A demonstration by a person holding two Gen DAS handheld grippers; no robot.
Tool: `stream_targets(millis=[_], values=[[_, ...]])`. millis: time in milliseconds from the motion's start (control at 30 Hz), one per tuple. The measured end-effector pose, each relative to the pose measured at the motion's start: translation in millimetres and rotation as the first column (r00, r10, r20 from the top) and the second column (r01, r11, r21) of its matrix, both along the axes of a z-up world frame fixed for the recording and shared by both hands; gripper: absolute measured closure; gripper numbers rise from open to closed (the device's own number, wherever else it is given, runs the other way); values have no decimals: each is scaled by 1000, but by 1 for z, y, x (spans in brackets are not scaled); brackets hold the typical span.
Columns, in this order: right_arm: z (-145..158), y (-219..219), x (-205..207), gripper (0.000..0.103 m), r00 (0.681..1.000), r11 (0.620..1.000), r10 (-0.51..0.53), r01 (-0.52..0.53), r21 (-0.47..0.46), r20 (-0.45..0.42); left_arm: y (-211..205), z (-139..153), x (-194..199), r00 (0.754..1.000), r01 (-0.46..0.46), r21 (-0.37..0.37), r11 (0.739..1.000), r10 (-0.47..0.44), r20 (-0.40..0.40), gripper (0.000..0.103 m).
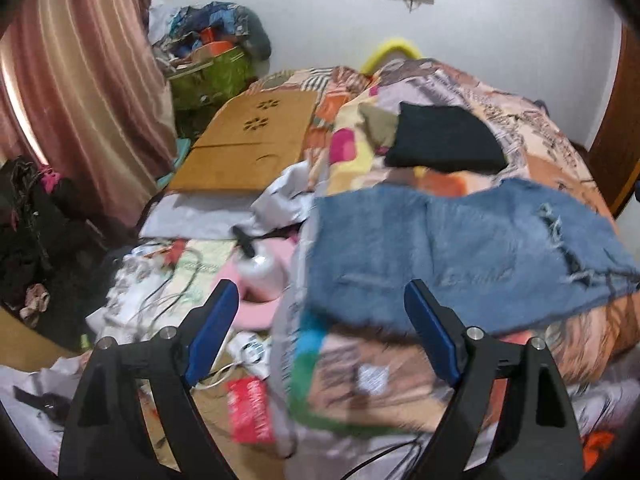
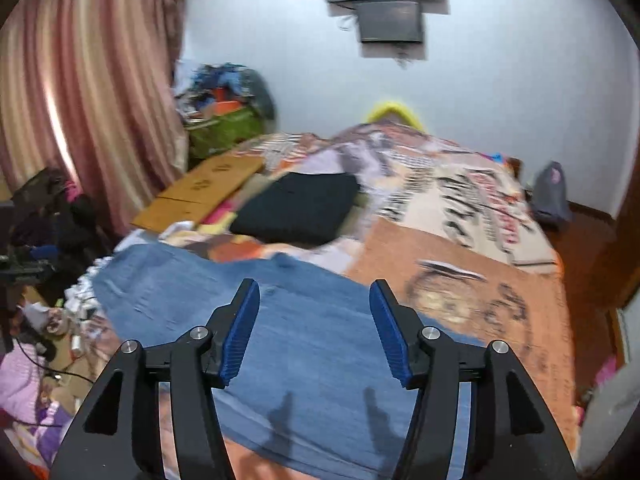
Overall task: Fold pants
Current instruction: 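Grasp the jeans waistband edge with the left gripper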
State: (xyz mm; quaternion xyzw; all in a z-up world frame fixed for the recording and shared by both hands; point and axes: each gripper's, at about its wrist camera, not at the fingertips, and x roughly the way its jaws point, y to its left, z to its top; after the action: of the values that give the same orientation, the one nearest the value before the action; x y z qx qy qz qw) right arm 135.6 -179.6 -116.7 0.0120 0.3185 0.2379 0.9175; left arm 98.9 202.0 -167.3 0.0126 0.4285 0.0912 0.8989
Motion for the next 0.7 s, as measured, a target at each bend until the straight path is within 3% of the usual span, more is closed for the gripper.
stream_targets(millis=[300, 500, 700], values=[[-24, 60, -3, 49, 993, 994, 104, -105, -20, -51, 65, 17, -46, 991, -129, 101, 987, 131, -19, 17], [-36, 68, -3, 49, 991, 995, 98, -100, -17, -93, 65, -30, -37, 996, -93, -143, 985, 92, -18, 17], [-44, 62, 0, 49, 989, 996, 69, -75, -42, -132, 24, -84, -9, 999, -8, -314, 949, -3, -33, 17]])
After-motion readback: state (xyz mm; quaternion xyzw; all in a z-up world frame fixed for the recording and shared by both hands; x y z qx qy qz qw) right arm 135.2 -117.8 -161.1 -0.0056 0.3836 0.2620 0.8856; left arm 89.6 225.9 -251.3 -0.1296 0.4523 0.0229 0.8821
